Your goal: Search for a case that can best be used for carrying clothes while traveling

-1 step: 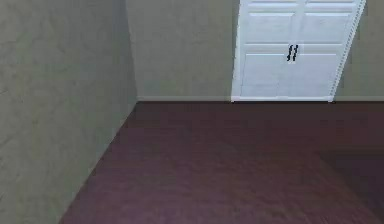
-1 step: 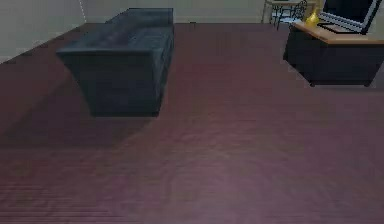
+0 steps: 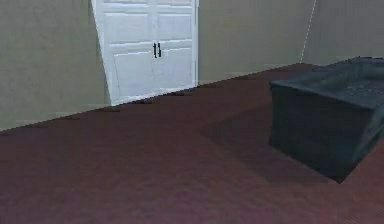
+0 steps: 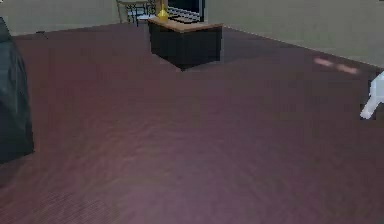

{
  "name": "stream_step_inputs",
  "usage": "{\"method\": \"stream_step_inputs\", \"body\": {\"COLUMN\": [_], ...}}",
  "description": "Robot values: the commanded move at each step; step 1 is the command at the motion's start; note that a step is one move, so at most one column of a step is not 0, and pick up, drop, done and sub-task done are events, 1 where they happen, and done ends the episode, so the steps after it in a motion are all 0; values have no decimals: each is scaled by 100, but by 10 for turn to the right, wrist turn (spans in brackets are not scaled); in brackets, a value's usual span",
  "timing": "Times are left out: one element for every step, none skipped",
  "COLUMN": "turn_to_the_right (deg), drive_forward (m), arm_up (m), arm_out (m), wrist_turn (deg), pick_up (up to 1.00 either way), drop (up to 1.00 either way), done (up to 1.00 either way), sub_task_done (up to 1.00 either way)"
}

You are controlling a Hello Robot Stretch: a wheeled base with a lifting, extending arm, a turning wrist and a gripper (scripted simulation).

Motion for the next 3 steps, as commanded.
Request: {"method": "stream_step_inputs", "body": {"turn_to_the_right": [0, 450, 420], "drive_forward": [35, 0, 0], "arm_up": [0, 0, 0], "arm_out": [0, 0, 0], "wrist_turn": [0, 0, 0], "pick_up": [0, 0, 0], "drop": [0, 0, 0], "done": [0, 0, 0], "sub_task_done": [0, 0, 0]}}
